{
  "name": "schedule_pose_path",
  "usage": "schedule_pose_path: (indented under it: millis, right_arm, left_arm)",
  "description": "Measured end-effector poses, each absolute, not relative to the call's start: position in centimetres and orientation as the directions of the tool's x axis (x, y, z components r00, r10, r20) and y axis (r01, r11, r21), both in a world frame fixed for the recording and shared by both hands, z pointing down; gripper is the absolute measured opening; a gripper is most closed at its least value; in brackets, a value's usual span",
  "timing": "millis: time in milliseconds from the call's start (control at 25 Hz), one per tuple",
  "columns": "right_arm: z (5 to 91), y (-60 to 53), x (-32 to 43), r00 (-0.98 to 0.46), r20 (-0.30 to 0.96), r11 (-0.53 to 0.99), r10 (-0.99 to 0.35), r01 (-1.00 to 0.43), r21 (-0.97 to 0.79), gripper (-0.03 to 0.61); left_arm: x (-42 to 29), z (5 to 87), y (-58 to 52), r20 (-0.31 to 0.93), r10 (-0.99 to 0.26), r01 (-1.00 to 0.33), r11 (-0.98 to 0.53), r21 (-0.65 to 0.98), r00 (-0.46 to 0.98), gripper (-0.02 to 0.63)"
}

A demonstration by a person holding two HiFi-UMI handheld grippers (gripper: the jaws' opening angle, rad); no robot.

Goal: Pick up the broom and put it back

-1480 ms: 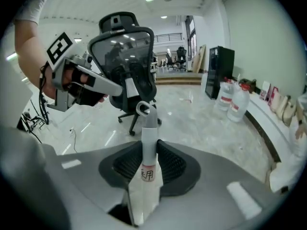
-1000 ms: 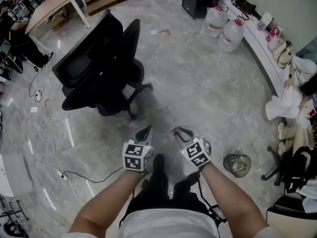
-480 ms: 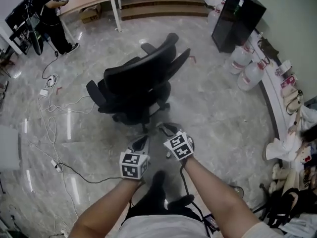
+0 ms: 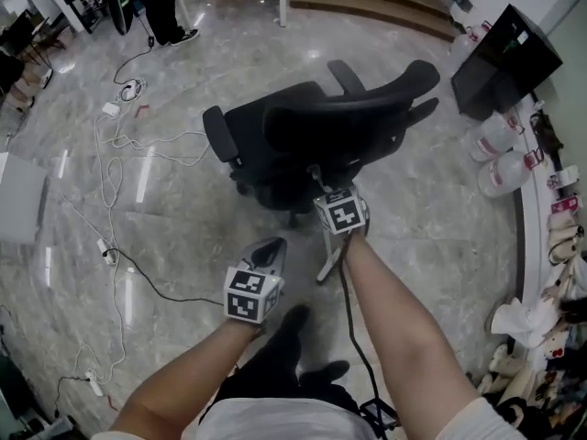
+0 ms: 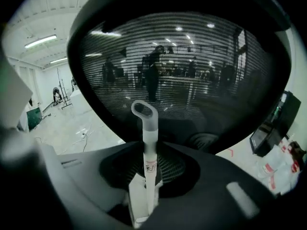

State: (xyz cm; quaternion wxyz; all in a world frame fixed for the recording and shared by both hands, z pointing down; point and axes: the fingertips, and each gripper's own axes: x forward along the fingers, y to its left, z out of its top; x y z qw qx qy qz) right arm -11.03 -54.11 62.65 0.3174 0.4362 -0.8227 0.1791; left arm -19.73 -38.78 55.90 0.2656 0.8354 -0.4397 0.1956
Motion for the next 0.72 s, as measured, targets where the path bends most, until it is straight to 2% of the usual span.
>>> schedule_pose_path:
  millis: [280,720]
  right_arm:
    - [62.7,-56.5,-13.1,-0.398,0.710,0.565,-0.581,-0.825,0.000,0.094]
    - [56.5,-51.2,-10.5,-0.449,0.607,0.531,-0.656,-0.846,-0.053,0.109]
  left_arm:
    - [-22.0,57.1,-38.6,0.575,-0.632,-0.849,-0.461,0.259,0.519,0.005]
    - [-17.2,53.9,-37.8,0.531,-0.627,-0.814,-0.520,0.261,0.570,0.005]
